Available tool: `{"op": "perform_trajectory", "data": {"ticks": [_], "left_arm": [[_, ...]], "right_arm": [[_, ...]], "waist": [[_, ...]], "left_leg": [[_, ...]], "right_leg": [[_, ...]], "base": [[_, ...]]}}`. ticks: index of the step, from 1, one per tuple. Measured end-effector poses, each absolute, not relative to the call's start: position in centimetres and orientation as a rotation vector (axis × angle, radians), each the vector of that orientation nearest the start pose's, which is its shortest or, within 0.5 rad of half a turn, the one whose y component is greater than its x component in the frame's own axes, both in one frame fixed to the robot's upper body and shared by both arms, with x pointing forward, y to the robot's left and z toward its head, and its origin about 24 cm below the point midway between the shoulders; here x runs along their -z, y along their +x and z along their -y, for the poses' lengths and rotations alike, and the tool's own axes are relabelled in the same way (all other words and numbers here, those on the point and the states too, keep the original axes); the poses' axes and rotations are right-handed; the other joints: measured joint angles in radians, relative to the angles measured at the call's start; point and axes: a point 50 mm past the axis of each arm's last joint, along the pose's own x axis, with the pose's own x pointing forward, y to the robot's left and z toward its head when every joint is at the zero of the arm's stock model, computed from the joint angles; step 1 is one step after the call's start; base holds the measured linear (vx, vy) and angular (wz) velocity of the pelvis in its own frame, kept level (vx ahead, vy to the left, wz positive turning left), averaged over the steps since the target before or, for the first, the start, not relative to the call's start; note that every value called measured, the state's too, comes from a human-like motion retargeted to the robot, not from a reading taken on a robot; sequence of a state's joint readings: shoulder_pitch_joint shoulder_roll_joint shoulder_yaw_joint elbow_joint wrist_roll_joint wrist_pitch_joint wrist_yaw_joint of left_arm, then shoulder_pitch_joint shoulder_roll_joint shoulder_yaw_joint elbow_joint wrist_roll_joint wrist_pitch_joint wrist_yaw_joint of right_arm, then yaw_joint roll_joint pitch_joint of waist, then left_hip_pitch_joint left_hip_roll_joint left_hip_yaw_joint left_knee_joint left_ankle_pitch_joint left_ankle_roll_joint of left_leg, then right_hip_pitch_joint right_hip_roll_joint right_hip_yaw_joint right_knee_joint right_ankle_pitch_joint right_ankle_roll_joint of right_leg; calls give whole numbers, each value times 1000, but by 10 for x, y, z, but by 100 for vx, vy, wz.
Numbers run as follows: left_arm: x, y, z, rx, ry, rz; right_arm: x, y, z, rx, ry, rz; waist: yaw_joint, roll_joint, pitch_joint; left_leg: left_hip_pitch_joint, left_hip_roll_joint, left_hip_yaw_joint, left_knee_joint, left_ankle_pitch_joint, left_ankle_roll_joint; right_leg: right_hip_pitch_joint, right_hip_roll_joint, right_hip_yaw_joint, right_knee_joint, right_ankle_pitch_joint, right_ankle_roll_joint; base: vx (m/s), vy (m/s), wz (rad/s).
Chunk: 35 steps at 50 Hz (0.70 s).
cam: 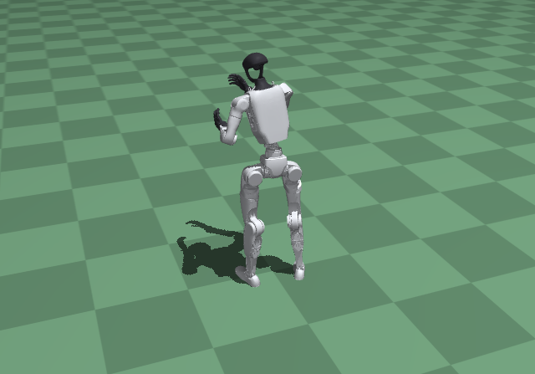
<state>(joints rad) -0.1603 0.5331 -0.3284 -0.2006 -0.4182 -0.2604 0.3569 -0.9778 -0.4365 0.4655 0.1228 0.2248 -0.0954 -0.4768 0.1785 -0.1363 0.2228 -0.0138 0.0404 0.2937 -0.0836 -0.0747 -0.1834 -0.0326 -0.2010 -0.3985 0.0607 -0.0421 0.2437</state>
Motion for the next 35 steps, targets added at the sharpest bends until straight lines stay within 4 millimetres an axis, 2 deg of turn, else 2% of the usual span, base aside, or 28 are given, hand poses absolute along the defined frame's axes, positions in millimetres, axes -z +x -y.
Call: {"op": "perform_trajectory", "data": {"ticks": [9, 17, 21, 25, 30, 35], "left_arm": [[-127, 255, -143, 178, -19, 388], [-125, 251, -117, 323, -54, 371], [-127, 250, -105, 407, -54, 367], [-131, 249, -96, 476, -37, 378], [-140, 247, -91, 500, -23, 429], [-152, 246, -91, 456, -32, 499]], "right_arm": [[-327, 359, 76, -48, -212, 797], [-355, 391, 95, 37, -142, 616], [-373, 402, 117, 114, -89, 529], [-390, 406, 147, 246, -87, 457], [-403, 401, 189, 441, -136, 400], [-411, 392, 218, 573, -144, 414]], "waist": [[111, -51, -4], [216, -83, 0], [270, -95, 10], [324, -104, 21], [384, -108, 38], [430, -106, 63]], "left_leg": [[-16, 0, -27, -1, 0, -1], [-39, 2, -62, -4, 10, -9], [-55, 5, -80, -4, 15, -14], [-69, 7, -97, -4, 21, -20], [-85, 9, -119, -4, 28, -27], [-99, 9, -141, -4, 34, -32]], "right_leg": [[2, 0, -29, 0, -5, -15], [1, 3, -66, -2, -6, -29], [-2, 6, -84, -3, -4, -31], [-5, 9, -102, -5, -1, -29], [-7, 13, -125, -7, 0, -27], [-7, 15, -147, -7, 0, -27]], "base": [[5, 2, 17], [4, 1, 25], [3, 0, 24], [2, -1, 24], [1, -1, 25], [0, -1, 23]]}}
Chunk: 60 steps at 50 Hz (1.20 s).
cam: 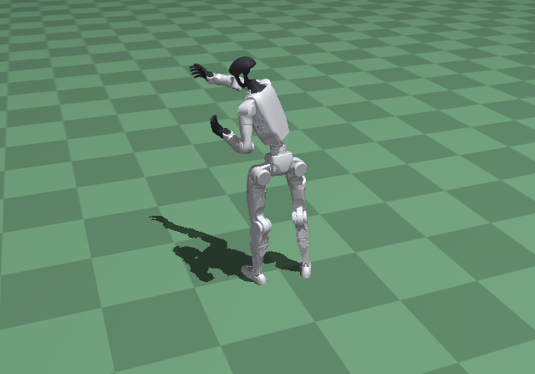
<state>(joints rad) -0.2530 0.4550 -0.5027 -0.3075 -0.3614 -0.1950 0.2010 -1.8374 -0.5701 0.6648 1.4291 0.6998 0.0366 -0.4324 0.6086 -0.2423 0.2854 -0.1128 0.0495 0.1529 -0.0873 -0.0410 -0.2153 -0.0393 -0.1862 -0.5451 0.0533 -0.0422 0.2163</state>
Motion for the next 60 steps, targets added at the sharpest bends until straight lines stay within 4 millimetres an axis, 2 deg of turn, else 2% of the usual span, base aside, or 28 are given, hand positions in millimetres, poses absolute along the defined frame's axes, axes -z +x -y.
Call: {"op": "perform_trajectory", "data": {"ticks": [5, 10, 16, 22, 30, 36, 41, 45, 48, 52, 55, 60], "left_arm": [[-156, 246, -93, 397, -60, 530], [-154, 245, -97, 353, -78, 531], [-150, 244, -104, 318, -34, 541], [-151, 245, -110, 324, 26, 560], [-153, 251, -122, 254, 33, 567], [-148, 256, -134, 159, 4, 542], [-144, 265, -144, 115, 11, 504], [-151, 280, -156, 91, 89, 505], [-168, 294, -167, 56, 211, 549], [-203, 314, -180, -13, 443, 642], [-232, 329, -185, -57, 637, 705], [-271, 350, -177, -56, 957, 751]], "right_arm": [[-409, 388, 236, 652, -154, 419], [-401, 390, 240, 666, -196, 413], [-387, 398, 227, 596, -304, 432], [-377, 403, 208, 444, -391, 491], [-364, 394, 182, 257, -420, 652], [-321, 376, 174, 184, -438, 727], [-264, 363, 177, 115, -425, 654], [-215, 353, 179, 55, -415, 534], [-183, 347, 178, 7, -415, 443], [-149, 339, 173, -54, -418, 345], [-132, 335, 169, -92, -430, 293], [-114, 336, 161, -126, -485, 230]], "waist": [[26, 5, 20], [28, 8, 25], [2, 13, 8], [-43, 23, -29], [-126, 54, -88], [-202, 84, -126], [-270, 112, -152], [-325, 136, -169], [-366, 154, -181], [-418, 180, -196], [-455, 199, -206], [-509, 227, -221]], "left_leg": [[-8, -1, -15, 0, 4, -1], [-9, -1, -19, 0, 4, 1], [-1, 0, -7, 0, 0, 4], [14, -2, 14, 0, -7, 4], [43, -11, 40, 0, -19, 5], [75, -19, 55, 0, -30, 9], [106, -24, 69, 3, -40, 12], [129, -24, 84, 10, -51, 13], [141, -23, 98, 25, -62, 13], [157, -20, 118, 40, -75, 14], [168, -17, 134, 48, -82, 16], [183, -13, 159, 55, -89, 21]], "right_leg": [[2, 1, -15, -1, -1, -2], [3, 2, -18, -1, 1, -1], [2, 1, -6, 0, 4, 5], [3, -3, 14, 2, 6, 11], [16, -15, 40, 6, 0, 9], [36, -25, 54, 12, -12, 3], [56, -33, 68, 21, -24, -1], [70, -37, 83, 30, -33, -2], [77, -39, 97, 36, -38, -2], [85, -39, 118, 43, -44, -1], [88, -38, 134, 47, -46, 0], [89, -35, 159, 50, -46, 2]], "base": [[0, 0, 8], [0, 0, 0], [0, 0, 0], [-1, 1, -12], [-1, 1, -7], [0, 0, 0], [0, 0, 0], [0, 0, -21], [-1, -1, -25], [-1, -1, -28], [-2, -2, -29], [-2, -2, -26]]}}
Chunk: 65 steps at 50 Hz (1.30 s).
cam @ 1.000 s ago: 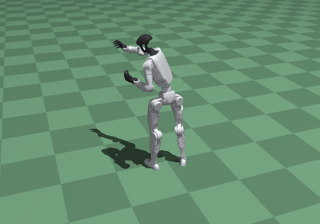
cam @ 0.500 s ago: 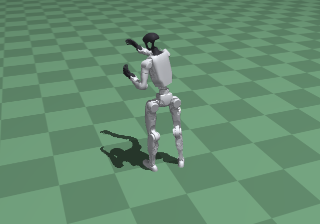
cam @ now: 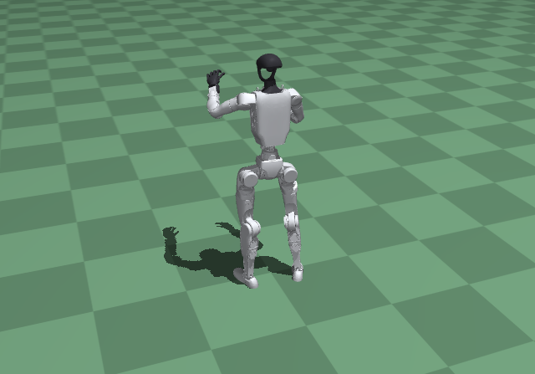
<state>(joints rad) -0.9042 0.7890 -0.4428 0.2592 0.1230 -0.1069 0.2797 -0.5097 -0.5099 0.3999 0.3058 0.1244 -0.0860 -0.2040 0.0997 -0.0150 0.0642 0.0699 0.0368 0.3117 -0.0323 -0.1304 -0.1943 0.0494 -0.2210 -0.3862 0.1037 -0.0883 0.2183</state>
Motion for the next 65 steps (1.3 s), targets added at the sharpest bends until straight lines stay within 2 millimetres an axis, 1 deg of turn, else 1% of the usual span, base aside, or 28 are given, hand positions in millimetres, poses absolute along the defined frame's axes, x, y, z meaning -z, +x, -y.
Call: {"op": "perform_trajectory", "data": {"ticks": [2, 5, 9, 14, 20, 25, 28, 33, 46, 61, 65], "left_arm": [[-281, 358, -169, -35, 1091, 756], [-291, 368, -155, 1, 1301, 761], [-295, 378, -137, 42, 1546, 774], [-290, 386, -118, 79, 1748, 800], [-274, 387, -94, 167, 1867, 863], [-254, 380, -73, 291, 1926, 937], [-244, 376, -63, 354, 1942, 966], [-237, 372, -55, 396, 1940, 989], [-243, 373, -54, 362, 1930, 1001], [-243, 375, -59, 352, 1953, 992], [-244, 376, -60, 336, 1902, 974]], "right_arm": [[-109, 338, 159, -130, -516, 210], [-103, 343, 155, -128, -557, 190], [-101, 349, 149, -110, -579, 188], [-103, 354, 141, -87, -564, 208], [-109, 356, 131, -87, -534, 245], [-116, 356, 121, -96, -510, 284], [-119, 355, 116, -101, -502, 303], [-122, 355, 113, -99, -498, 317], [-118, 356, 117, -96, -507, 300], [-118, 355, 116, -97, -497, 306], [-119, 356, 115, -96, -493, 301]], "waist": [[-19, 9, -5], [-45, 19, -12], [-76, 27, -20], [-110, 32, -25], [-138, 33, -29], [-153, 30, -34], [-158, 28, -38], [-161, 23, -46], [-145, 14, -61], [-126, 8, -64], [-123, 6, -61]], "left_leg": [[4, 2, 9, 1, -2, 2], [10, 4, 20, 3, -4, 4], [16, 6, 31, 4, -7, 6], [23, 7, 41, 4, -9, 6], [33, 9, 53, 5, -13, 7], [42, 10, 64, 6, -16, 8], [47, 12, 70, 7, -19, 10], [54, 14, 75, 8, -21, 12], [62, 16, 71, 9, -24, 12], [62, 15, 60, 9, -25, 12], [62, 15, 58, 9, -26, 13]], "right_leg": [[-1, 2, 9, 1, 1, 1], [-2, 4, 20, 2, 1, 2], [-4, 6, 31, 5, 2, 4], [-5, 7, 42, 9, 0, 5], [-3, 8, 55, 13, -2, 5], [-1, 10, 66, 14, -4, 6], [0, 12, 72, 15, -5, 6], [2, 14, 78, 17, -7, 7], [13, 16, 74, 19, -13, 5], [19, 14, 64, 18, -16, 5], [21, 14, 63, 17, -16, 4]], "base": [[-2, -1, -23], [-2, -1, -20], [0, 0, 0], [0, 0, 0], [0, 0, 0], [0, 0, 0], [0, 0, 0], [0, 0, 0], [0, 0, 0], [0, 0, 0], [0, 0, 0]]}}
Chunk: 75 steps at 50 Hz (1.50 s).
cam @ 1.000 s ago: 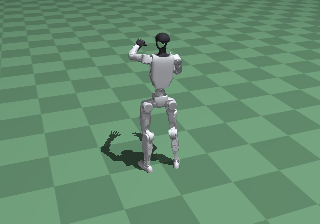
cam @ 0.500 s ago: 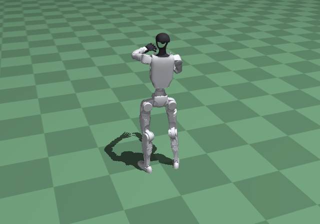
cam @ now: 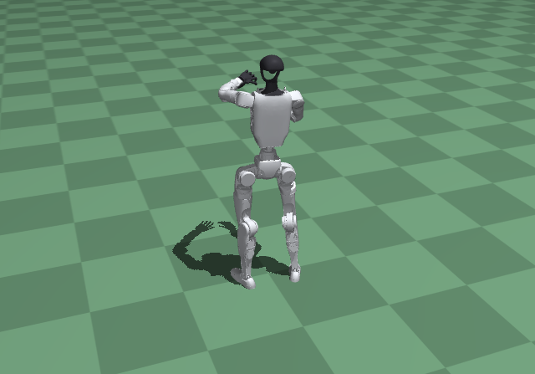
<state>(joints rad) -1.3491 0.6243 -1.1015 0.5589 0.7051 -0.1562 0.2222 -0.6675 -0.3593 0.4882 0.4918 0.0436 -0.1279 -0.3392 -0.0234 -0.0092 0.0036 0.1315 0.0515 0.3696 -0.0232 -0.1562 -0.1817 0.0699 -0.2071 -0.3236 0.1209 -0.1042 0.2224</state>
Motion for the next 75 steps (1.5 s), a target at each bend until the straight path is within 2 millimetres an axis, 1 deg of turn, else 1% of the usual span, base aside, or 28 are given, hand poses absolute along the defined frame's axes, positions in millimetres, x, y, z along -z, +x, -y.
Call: {"op": "perform_trajectory", "data": {"ticks": [2, 4, 5, 8, 13, 15, 17, 20, 23, 27, 30, 34, 37, 40, 45, 48, 50, 52, 58, 60, 64, 67, 70, 73, 75], "left_arm": [[-245, 377, -63, 318, 1811, 940], [-245, 377, -67, 296, 1665, 891], [-245, 378, -69, 286, 1576, 861], [-243, 377, -79, 262, 1219, 763], [-224, 368, -92, 265, 529, 602], [-214, 362, -97, 268, 294, 551], [-203, 356, -101, 270, 132, 516], [-190, 346, -108, 271, -22, 488], [-181, 336, -113, 267, -88, 482], [-174, 326, -118, 254, -115, 492], [-172, 319, -122, 238, -113, 510], [-173, 311, -127, 216, -103, 543], [-173, 304, -131, 198, -100, 568], [-172, 296, -134, 180, -102, 589], [-168, 280, -139, 158, -90, 611], [-163, 271, -143, 154, -70, 613], [-159, 265, -145, 152, -54, 607], [-154, 260, -148, 150, -41, 593], [-135, 250, -157, 136, -33, 509], [-129, 247, -159, 131, -41, 475], [-118, 242, -161, 128, -61, 416], [-113, 238, -161, 137, -71, 388], [-109, 236, -159, 162, -74, 371], [-105, 234, -156, 197, -74, 354], [-103, 233, -155, 222, -73, 341]], "right_arm": [[-120, 356, 115, -92, -483, 298], [-121, 356, 115, -85, -466, 297], [-122, 356, 116, -81, -455, 297], [-128, 354, 117, -61, -403, 309], [-132, 343, 120, -26, -288, 330], [-131, 339, 121, -15, -252, 335], [-129, 335, 123, -3, -228, 336], [-125, 331, 125, 23, -205, 340], [-124, 328, 126, 53, -182, 348], [-128, 324, 125, 75, -146, 382], [-137, 319, 122, 71, -115, 433], [-153, 307, 120, 52, -66, 523], [-163, 296, 121, 38, -30, 583], [-169, 287, 124, 27, -8, 616], [-173, 282, 126, 7, 4, 628], [-182, 283, 125, -9, 22, 657], [-194, 284, 124, -22, 38, 694], [-210, 285, 123, -38, 54, 748], [-272, 291, 120, -83, 44, 930], [-293, 296, 120, -82, 22, 969], [-331, 314, 125, -24, -40, 991], [-357, 329, 136, 65, -113, 981], [-379, 344, 154, 173, -213, 952], [-394, 357, 175, 261, -310, 884], [-401, 365, 190, 306, -356, 817]], "waist": [[2, -1, 4], [4, -2, 10], [5, -2, 14], [7, 1, 31], [12, 0, 63], [14, -2, 76], [16, -6, 86], [20, -12, 101], [25, -19, 113], [35, -32, 130], [42, -42, 142], [47, -55, 162], [47, -65, 179], [49, -75, 197], [64, -91, 225], [82, -101, 239], [97, -109, 246], [115, -116, 252], [175, -138, 260], [196, -144, 260], [240, -152, 257], [274, -156, 255], [309, -158, 253], [344, -159, 253], [368, -159, 254]], "left_leg": [[0, 0, -1, 0, 0, 1], [1, -1, -1, 0, -1, 1], [1, -1, -1, 0, -1, 2], [4, -2, 0, -2, 0, 3], [2, -3, 3, -4, 1, 5], [-1, -4, 5, -4, 2, 5], [-7, -4, 6, -4, 3, 4], [-17, -4, 10, -5, 5, 3], [-30, -4, 13, -6, 8, 3], [-47, -4, 17, -8, 11, 4], [-59, -5, 19, -9, 14, 5], [-72, -5, 20, -9, 16, 6], [-81, -6, 19, -10, 18, 6], [-88, -7, 18, -12, 21, 6], [-100, -9, 17, -18, 27, 5], [-106, -10, 16, -23, 31, 3], [-110, -11, 15, -25, 33, 3], [-113, -12, 14, -28, 36, 2], [-124, -15, 4, -31, 43, 0], [-128, -16, -2, -32, 45, -1], [-136, -17, -18, -34, 52, -6], [-144, -18, -33, -38, 59, -11], [-153, -20, -49, -45, 69, -18], [-161, -21, -64, -54, 79, -24], [-168, -21, -72, -58, 86, -28]], "right_leg": [[1, 0, 0, 0, 0, -1], [1, 0, 0, -1, 1, -2], [2, -1, 1, -1, 1, -2], [3, -1, 2, -2, 2, -4], [-1, -1, 7, -6, 6, -7], [-5, -1, 8, -8, 9, -8], [-10, 0, 10, -10, 12, -7], [-22, 0, 13, -14, 18, -5], [-35, 1, 16, -18, 24, 0], [-52, 3, 19, -26, 34, 10], [-63, 4, 20, -33, 42, 20], [-74, 5, 19, -40, 50, 30], [-81, 4, 18, -44, 54, 33], [-87, 4, 17, -46, 57, 34], [-97, 4, 14, -52, 61, 33], [-102, 4, 12, -56, 65, 34], [-105, 4, 10, -59, 67, 36], [-107, 4, 7, -62, 69, 37], [-109, 1, -7, -66, 70, 35], [-109, 0, -13, -66, 69, 31], [-108, -3, -32, -63, 65, 19], [-108, -5, -49, -61, 62, 11], [-108, -6, -68, -60, 61, 4], [-109, -6, -86, -61, 62, 0], [-111, -5, -97, -63, 64, -1]], "base": [[0, 0, 0], [0, 0, 0], [0, 0, 0], [0, 0, 0], [0, 0, 0], [0, 0, 0], [0, 0, 0], [0, 0, 0], [0, 0, 0], [0, 0, 0], [0, 0, 0], [0, 0, 0], [0, 0, 0], [0, 0, 0], [0, 0, 0], [0, 0, 0], [0, 0, 0], [0, 0, 0], [0, 0, 0], [2, 0, 10], [5, 1, 25], [5, 1, 31], [4, 0, 33], [4, 0, 32], [3, 0, 28]]}}
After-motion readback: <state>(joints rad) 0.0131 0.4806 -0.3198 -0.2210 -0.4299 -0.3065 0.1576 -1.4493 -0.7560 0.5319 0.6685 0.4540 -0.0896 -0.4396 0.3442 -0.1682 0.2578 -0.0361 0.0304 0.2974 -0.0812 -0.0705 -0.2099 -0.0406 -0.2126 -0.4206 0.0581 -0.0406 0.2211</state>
